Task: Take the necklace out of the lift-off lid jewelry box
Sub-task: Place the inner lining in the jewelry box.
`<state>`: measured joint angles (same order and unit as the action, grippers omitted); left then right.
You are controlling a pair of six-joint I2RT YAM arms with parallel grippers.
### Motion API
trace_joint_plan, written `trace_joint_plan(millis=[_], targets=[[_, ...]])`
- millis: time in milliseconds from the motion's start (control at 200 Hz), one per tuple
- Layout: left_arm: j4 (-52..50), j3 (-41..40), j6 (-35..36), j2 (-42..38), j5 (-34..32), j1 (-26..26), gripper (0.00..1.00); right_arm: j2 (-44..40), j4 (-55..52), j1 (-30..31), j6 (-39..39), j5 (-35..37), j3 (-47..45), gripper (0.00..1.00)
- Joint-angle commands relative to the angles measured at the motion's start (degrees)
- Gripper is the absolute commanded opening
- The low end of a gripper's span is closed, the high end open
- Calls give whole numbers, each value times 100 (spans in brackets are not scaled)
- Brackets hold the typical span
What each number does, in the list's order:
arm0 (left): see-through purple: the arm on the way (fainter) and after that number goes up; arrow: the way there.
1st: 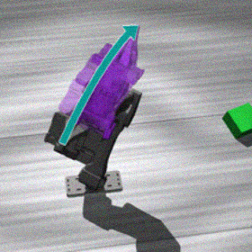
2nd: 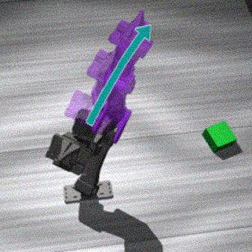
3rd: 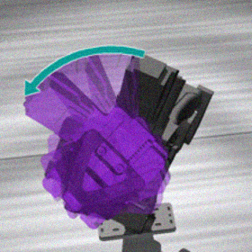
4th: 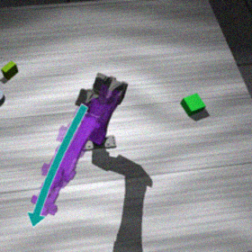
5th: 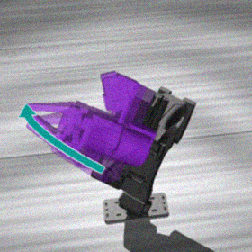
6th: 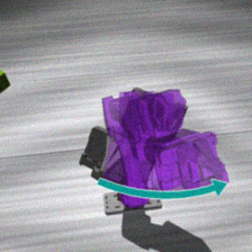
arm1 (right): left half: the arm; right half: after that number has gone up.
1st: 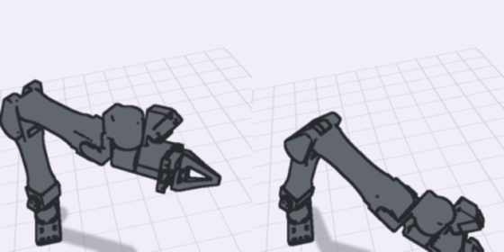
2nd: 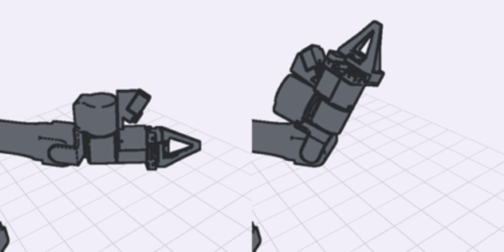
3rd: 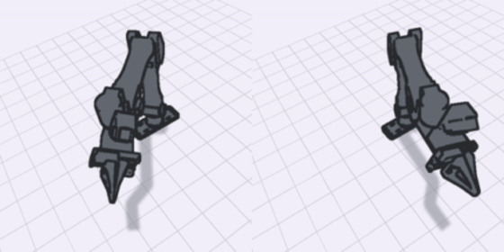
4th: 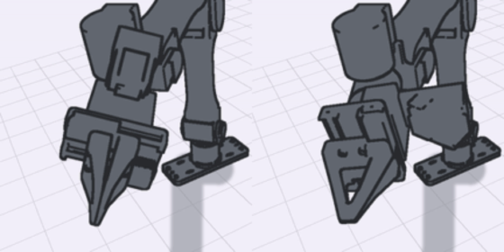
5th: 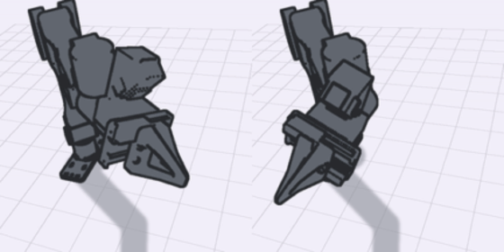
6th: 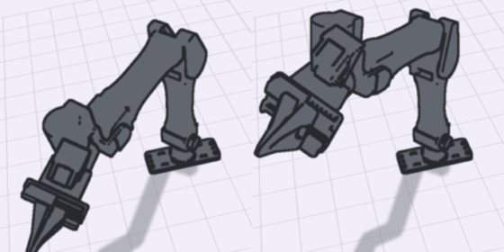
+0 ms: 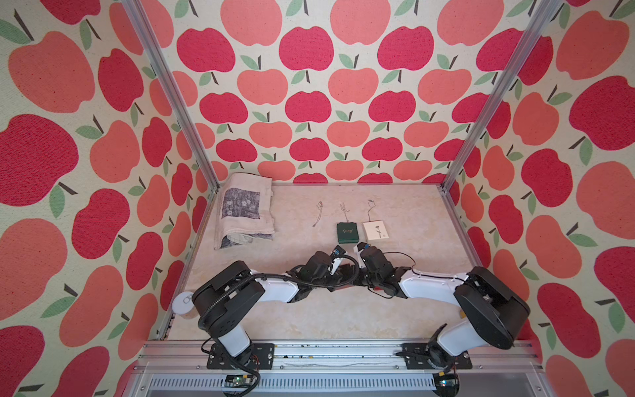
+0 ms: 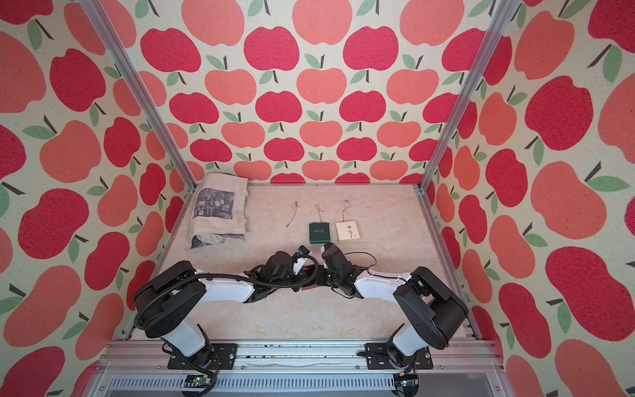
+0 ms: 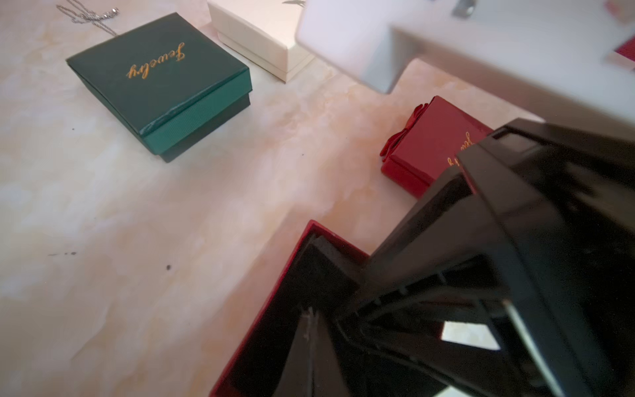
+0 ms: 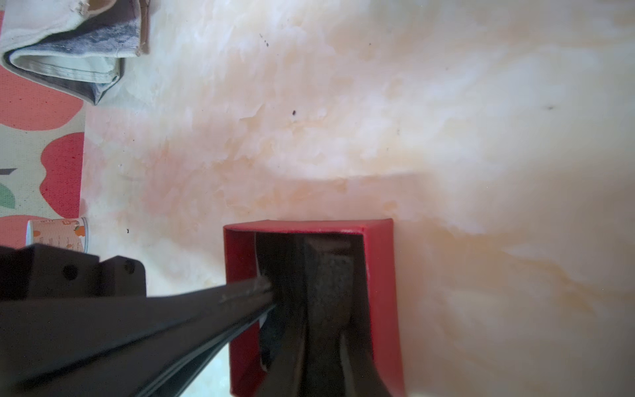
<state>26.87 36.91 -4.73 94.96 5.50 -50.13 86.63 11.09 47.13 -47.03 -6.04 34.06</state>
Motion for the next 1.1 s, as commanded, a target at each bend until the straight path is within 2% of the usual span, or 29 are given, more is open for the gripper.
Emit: trace_joint_plan(millis=[0, 105, 200, 375, 490, 635, 866, 1096], targets=[[2, -21, -57, 82, 106, 21, 0, -252, 9, 15, 9, 75, -93, 21], [-60, -38, -36, 84, 85, 75, 0, -463, -99, 15, 41, 136, -91, 23], [-1, -69, -93, 97, 228, 126, 0, -639, -248, 22, 111, 191, -74, 31], [55, -43, -151, 177, 315, 126, 0, -857, -701, 15, 280, 416, 15, 39], [72, -44, -168, 187, 336, 125, 0, -993, -901, 15, 347, 555, 28, 42], [37, -19, -151, 192, 344, 113, 0, -975, -953, 22, 383, 502, 74, 41], [15, 1, -148, 181, 347, 116, 0, -719, -821, 27, 395, 267, 171, 30], [-24, 1, -133, 160, 338, 117, 0, -496, -749, 49, 404, 146, 288, 26]])
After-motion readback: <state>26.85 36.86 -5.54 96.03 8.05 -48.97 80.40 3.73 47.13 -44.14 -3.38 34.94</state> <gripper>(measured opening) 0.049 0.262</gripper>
